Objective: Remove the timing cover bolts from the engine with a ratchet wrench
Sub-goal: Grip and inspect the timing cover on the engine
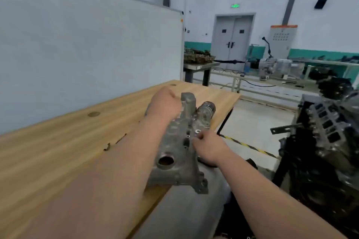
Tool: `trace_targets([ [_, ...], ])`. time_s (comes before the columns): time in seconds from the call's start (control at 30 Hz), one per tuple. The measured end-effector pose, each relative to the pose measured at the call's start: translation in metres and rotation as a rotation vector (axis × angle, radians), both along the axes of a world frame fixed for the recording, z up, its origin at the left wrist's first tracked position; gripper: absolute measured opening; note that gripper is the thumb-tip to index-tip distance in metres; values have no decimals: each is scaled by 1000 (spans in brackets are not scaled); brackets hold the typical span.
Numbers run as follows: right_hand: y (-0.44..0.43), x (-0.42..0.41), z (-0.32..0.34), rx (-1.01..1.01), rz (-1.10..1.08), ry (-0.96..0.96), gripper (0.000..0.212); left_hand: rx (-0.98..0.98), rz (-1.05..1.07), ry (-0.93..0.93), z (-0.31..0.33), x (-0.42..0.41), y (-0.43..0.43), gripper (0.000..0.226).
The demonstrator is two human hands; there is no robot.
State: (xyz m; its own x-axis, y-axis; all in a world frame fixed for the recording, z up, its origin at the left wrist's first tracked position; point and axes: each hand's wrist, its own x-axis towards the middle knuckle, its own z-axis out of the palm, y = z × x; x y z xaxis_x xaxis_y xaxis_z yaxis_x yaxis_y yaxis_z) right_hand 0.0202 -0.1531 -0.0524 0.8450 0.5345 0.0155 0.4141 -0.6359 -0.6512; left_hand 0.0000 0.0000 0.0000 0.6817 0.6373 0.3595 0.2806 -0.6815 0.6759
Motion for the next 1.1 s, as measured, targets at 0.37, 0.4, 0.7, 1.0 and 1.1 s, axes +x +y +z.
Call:
trace_targets([
  [0.37, 41, -6, -53, -273, 44, -43, 76, 86, -90, 613, -39, 101, 106, 70],
  [0.4, 41, -6, -52, -279, 56, -53, 77, 133, -90, 627, -42, 102, 106, 70],
  [0.7, 30, -42, -35, -338, 343, -262, 72, 239, -90, 550, -64, 108, 122, 85],
  [1.0, 26, -56, -41, -434, 449, -294, 60, 405, -134, 534, -63, 116, 116, 88],
  [1.1, 19, -57, -42, -434, 465, -294, 71, 435, -109, 503, -66, 112, 113, 92],
])
